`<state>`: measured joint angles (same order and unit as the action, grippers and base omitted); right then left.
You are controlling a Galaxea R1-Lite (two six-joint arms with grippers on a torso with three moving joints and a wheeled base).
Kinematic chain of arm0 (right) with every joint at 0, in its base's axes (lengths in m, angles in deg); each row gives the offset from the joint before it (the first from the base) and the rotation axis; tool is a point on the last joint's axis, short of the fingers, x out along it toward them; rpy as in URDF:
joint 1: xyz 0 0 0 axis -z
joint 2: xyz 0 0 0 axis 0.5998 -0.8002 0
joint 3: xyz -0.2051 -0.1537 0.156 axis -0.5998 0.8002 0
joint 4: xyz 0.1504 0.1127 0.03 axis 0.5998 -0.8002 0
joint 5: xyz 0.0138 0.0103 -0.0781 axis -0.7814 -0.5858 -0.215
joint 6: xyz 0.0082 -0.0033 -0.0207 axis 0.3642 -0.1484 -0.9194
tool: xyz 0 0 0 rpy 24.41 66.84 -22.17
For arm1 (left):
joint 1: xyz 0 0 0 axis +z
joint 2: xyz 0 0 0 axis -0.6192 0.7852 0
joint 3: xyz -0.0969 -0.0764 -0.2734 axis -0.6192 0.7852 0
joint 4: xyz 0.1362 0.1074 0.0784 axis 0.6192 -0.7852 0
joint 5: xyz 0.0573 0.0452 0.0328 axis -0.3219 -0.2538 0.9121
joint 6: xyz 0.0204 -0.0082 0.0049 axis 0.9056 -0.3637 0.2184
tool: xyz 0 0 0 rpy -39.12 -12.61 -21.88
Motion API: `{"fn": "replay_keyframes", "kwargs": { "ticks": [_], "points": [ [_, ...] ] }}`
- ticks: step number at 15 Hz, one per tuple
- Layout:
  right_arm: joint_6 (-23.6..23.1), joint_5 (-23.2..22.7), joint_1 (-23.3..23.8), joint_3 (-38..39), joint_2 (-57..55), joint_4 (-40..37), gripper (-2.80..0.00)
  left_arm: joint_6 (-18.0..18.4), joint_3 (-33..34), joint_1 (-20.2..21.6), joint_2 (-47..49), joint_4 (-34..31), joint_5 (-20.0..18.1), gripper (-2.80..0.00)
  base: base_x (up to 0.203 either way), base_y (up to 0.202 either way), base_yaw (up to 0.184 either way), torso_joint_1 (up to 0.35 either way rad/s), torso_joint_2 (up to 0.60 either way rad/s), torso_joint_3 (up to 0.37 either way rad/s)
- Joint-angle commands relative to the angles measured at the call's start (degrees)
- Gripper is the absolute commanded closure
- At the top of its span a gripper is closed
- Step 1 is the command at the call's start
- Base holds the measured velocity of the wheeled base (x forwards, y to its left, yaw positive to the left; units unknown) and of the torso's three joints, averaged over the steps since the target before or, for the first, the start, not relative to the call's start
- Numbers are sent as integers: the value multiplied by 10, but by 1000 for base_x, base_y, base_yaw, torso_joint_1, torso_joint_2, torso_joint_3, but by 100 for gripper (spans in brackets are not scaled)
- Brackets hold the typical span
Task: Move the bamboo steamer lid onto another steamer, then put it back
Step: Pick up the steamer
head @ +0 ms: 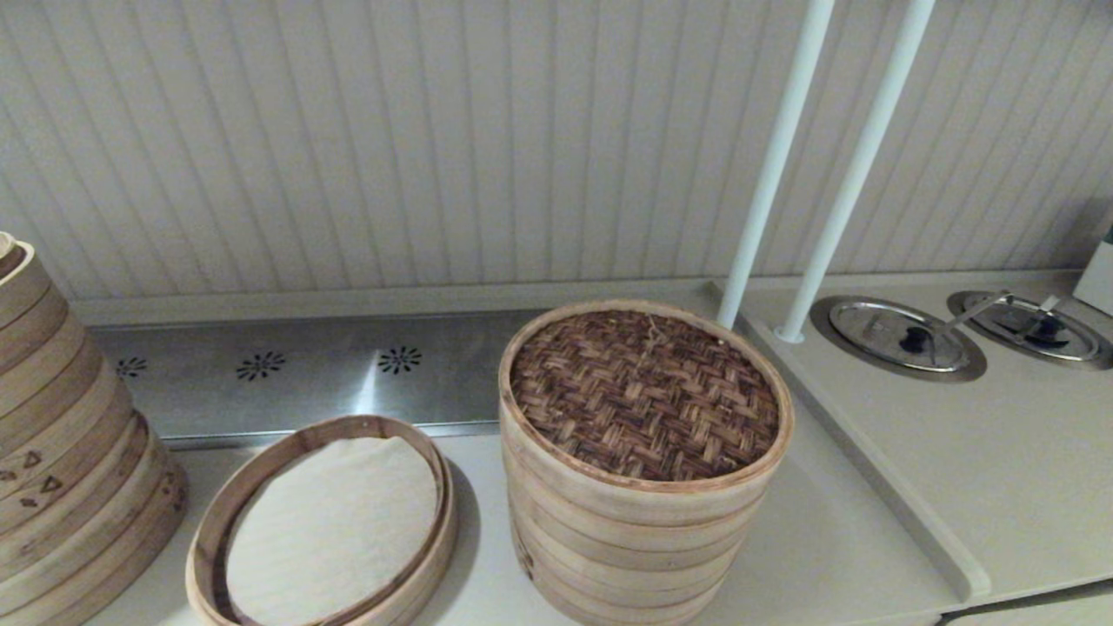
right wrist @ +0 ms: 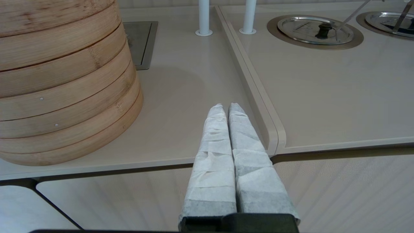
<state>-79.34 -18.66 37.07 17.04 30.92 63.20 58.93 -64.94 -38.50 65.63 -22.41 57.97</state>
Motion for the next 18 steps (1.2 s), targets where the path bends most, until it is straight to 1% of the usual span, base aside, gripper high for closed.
{"fn": "replay_keyframes", "kwargs": {
  "ticks": [1, 6, 8, 10, 12, 14, 17, 18],
  "points": [
    [0, 0, 0, 2, 0, 0, 0, 0, 0, 0, 1, 0, 0, 0, 0, 0, 0, 0, 0, 0],
    [0, 0, 0, 2, 0, 0, 0, 0, 0, 1, 0, 0, 0, 0, 0, 0, 0, 0, 0, 0],
    [0, 0, 0, 2, 0, 0, 0, 6, 2, 1, 0, 1, 0, 0, 0, 0, 0, 0, 0, 0],
    [0, 0, 0, 2, 0, 0, 0, 3, -17, 1, 0, 2, 0, 0, 0, 0, 0, 0, 0, 0],
    [0, 0, 0, 2, 0, 0, 0, -10, -106, 1, 7, -23, -2, 0, 0, 0, 0, 0, 0, 0],
    [0, 0, 0, 2, 0, 0, 0, -20, -198, 1, 54, -72, -9, 0, 0, 0, 0, 0, 0, 0],
    [0, 0, 0, 2, 0, 0, 0, -40, -292, 1, 203, -100, -21, 0, 0, 0, 0, 0, 0, 0],
    [0, 0, 0, 2, 0, 0, 0, -49, -328, 1, 259, -104, -36, 0, 0, 0, 0, 0, 0, 0]
  ]
}}
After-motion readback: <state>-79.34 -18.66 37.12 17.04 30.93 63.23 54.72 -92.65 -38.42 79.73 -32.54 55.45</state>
